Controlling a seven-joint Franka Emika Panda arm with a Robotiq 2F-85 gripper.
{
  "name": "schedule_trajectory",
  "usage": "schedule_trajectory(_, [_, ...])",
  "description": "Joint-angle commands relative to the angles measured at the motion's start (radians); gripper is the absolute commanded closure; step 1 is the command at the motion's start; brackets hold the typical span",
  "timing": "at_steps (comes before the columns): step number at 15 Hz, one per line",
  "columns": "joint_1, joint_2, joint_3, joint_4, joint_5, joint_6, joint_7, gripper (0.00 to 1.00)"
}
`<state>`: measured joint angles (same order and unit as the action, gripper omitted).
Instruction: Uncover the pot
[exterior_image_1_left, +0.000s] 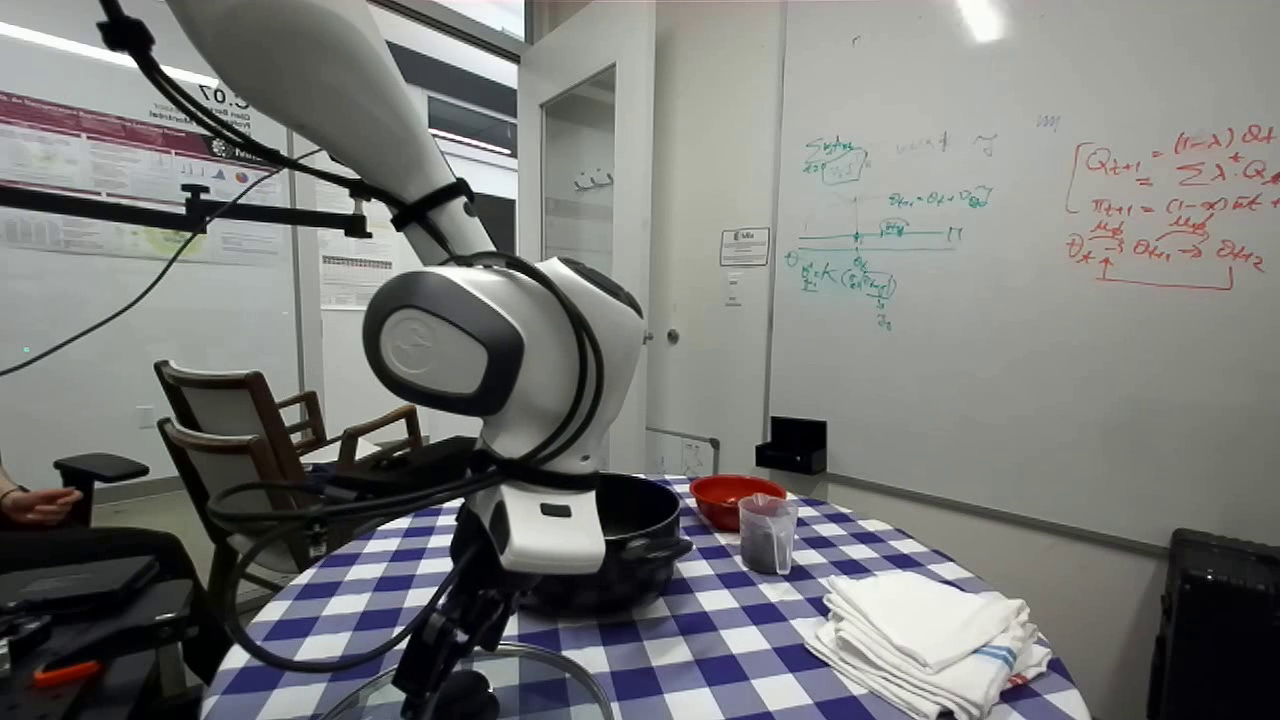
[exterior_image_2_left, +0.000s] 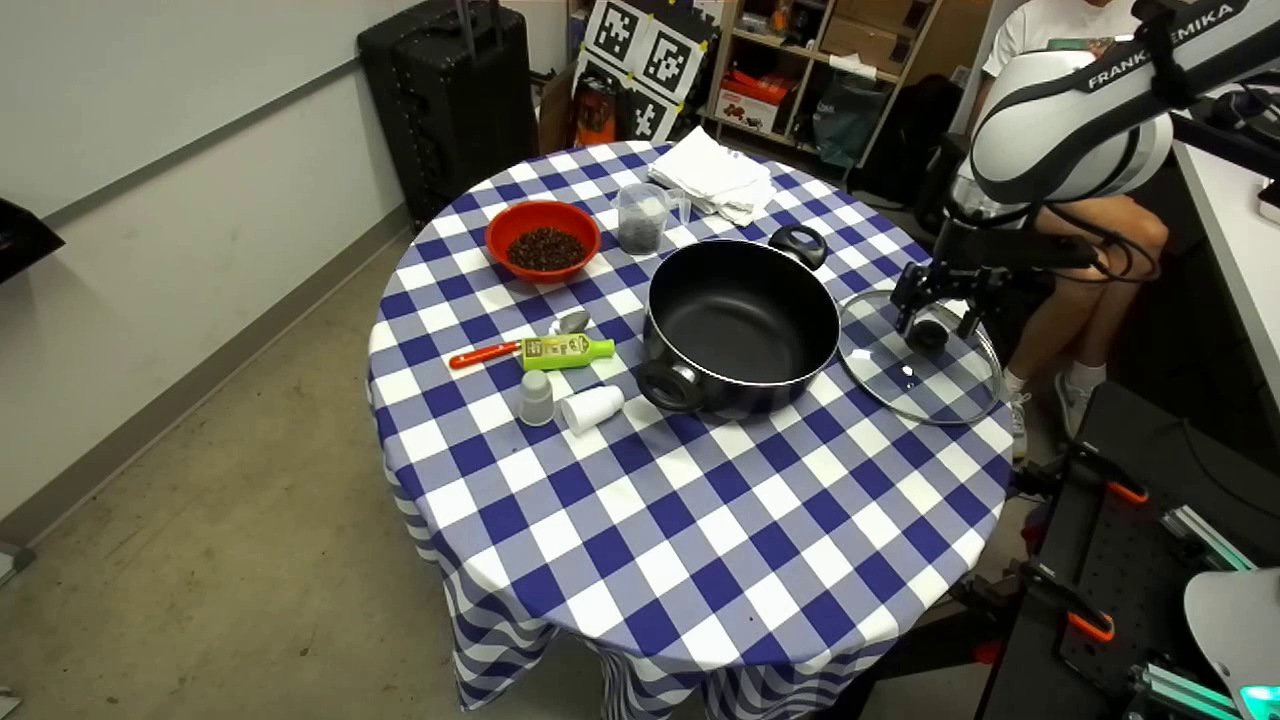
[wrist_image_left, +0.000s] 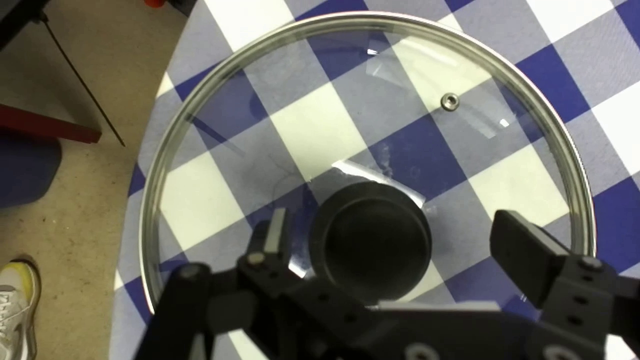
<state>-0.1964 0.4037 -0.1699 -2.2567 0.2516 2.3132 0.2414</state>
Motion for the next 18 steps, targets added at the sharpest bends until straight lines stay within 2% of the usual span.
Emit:
schedule_trajectory(1, [0.011, 0.012, -0.009, 0.02, -0.022, -0.037, 0.012, 0.0])
schedule_trajectory(18, [-0.007, 0.044, -0.019, 0.06, -0.002, -0.06, 0.016, 0.01])
